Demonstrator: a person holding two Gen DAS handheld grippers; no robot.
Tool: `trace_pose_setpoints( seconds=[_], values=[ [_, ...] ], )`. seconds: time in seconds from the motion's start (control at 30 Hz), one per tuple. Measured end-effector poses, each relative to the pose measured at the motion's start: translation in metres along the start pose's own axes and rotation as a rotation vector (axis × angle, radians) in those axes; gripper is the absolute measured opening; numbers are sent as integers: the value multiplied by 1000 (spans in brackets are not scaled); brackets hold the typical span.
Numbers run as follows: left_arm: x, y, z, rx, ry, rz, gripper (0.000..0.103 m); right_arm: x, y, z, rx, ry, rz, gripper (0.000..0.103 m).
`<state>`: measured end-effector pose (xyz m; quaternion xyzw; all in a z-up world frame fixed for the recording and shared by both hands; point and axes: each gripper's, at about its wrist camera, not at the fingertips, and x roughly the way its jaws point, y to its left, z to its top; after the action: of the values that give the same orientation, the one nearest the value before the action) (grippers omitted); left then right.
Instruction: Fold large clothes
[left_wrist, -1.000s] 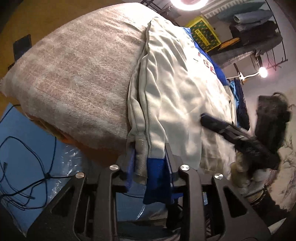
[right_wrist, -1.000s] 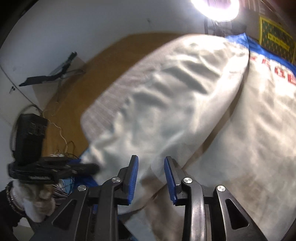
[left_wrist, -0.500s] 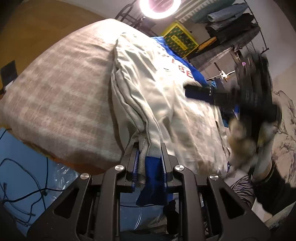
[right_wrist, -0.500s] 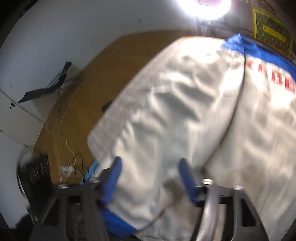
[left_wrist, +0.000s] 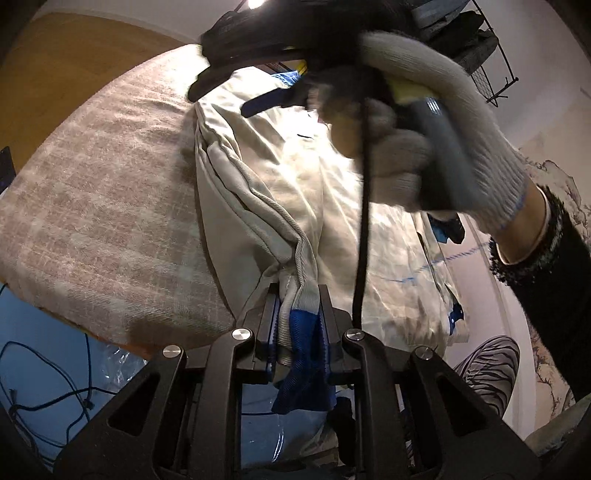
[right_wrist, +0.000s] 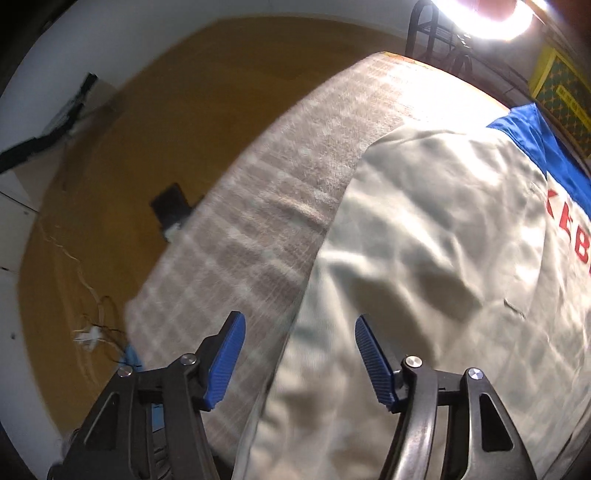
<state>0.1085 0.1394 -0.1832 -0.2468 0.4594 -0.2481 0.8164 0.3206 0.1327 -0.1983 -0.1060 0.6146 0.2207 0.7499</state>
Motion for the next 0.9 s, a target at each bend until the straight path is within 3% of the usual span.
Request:
trace_pose_setpoints(
  seconds=[0.33, 0.4, 0.67, 0.77, 0.9],
  values=[
    [5, -8, -1, 29, 0, 19, 15, 42, 2, 10, 3, 58, -128, 64],
    [7, -14, -2, 40, 0, 26, 15, 48, 0, 10, 2, 63, -150, 58],
    [15, -25, -1, 63, 10, 47, 15, 50, -18, 3, 5, 45, -178, 11],
    [17, -36, -3, 90, 8, 59, 14, 38, -31, -2, 34, 9, -120, 2],
    [19, -50, -5, 137, 10, 78, 14, 15, -58, -14, 98, -62, 6, 1]
  ],
)
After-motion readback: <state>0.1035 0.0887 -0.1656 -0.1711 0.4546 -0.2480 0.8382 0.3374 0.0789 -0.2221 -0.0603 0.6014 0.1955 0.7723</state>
